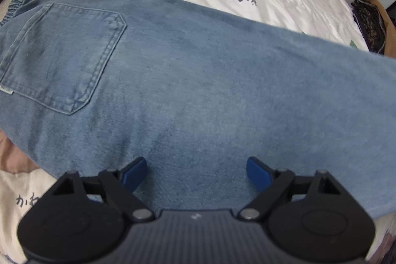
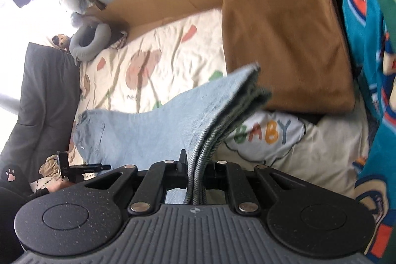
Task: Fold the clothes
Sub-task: 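Lift the held jeans hem up off the sheet with the right tool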
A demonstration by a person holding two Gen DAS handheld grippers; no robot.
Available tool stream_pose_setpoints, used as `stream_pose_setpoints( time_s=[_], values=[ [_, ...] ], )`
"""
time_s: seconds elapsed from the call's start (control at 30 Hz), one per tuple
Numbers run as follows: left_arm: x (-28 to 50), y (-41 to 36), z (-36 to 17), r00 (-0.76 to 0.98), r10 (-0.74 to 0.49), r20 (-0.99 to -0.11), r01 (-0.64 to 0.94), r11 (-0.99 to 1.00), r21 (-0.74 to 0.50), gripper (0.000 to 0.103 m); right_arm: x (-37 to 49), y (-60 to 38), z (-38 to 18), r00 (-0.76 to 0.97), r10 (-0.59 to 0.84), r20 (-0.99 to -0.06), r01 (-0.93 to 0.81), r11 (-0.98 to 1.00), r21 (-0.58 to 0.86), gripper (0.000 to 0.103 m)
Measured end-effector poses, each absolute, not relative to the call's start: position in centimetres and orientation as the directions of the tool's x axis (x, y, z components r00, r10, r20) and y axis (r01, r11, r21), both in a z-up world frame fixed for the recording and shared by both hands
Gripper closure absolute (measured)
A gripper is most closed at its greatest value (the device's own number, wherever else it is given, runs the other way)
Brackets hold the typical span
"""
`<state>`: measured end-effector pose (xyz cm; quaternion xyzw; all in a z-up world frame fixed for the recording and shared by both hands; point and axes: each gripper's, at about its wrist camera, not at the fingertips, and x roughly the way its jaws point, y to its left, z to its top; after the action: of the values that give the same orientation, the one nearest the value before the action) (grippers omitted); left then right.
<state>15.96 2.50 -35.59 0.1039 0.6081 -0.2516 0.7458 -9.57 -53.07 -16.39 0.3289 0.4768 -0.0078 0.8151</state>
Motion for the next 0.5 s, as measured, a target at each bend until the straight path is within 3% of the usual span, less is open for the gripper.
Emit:
stream_pose_setpoints(
  time_s=[0.2, 0.5],
  values=[
    [16.5, 1.5, -35.6, 0.139, -0.282, -0.949, 0.47, 0.862, -0.187, 0.014, -9.6, -54.0, -14.4, 0.57, 0.272, -0.775, 0.351, 0.773, 0.529, 0.094],
    [15.2, -1.4, -34.4, 0.085, -0.327, -0.941, 0.561, 0.796, -0.226, 0.014, -10.3, -55.0, -11.8, 0.58, 0.225, -0.783, 0.365, 0.787, 0.497, 0.094]
  ],
)
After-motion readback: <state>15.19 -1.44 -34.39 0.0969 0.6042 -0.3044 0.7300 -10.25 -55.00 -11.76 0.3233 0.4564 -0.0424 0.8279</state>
